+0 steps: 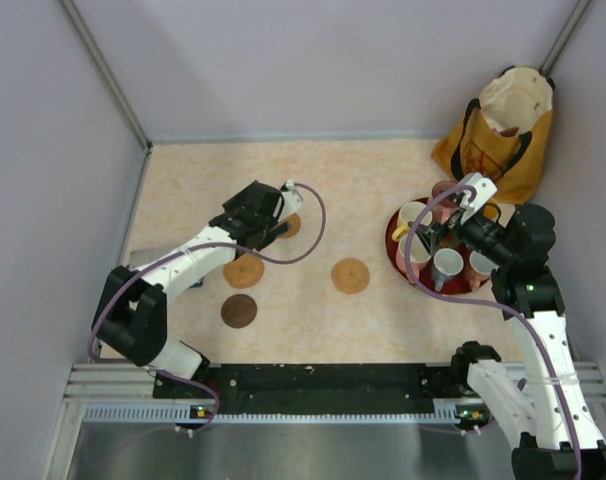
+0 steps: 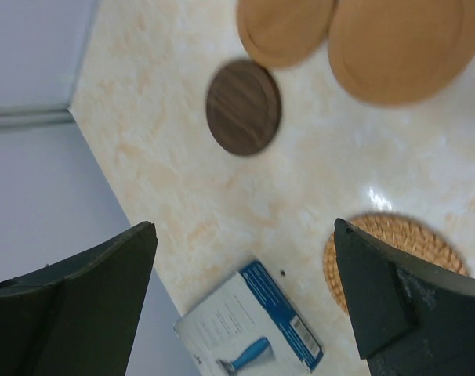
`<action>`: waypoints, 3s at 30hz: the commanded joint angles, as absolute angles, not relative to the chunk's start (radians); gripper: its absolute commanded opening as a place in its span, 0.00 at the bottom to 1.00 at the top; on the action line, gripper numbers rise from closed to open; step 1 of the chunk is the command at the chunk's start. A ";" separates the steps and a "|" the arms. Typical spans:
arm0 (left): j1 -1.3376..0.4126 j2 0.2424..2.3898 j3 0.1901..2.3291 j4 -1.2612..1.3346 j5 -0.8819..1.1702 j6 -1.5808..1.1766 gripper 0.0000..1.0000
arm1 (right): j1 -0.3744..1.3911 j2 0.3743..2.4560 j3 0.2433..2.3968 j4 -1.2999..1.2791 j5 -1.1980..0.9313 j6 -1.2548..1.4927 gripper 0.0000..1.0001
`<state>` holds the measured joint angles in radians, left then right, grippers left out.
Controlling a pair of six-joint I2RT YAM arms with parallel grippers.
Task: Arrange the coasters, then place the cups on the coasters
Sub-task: Move the coaster to the center of the board.
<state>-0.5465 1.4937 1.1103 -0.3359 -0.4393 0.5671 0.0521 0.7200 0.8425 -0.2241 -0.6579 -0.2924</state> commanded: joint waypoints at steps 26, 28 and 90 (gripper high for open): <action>-0.586 1.560 0.767 -0.216 -0.428 0.612 0.98 | 0.058 0.732 0.850 -0.192 -0.675 -0.295 0.99; -0.627 1.557 0.761 -0.216 -0.416 0.607 0.98 | 0.058 0.733 0.848 -0.192 -0.675 -0.295 0.99; -0.549 1.589 0.670 -0.114 -0.478 0.732 0.98 | 0.058 0.744 0.845 -0.190 -0.672 -0.299 0.99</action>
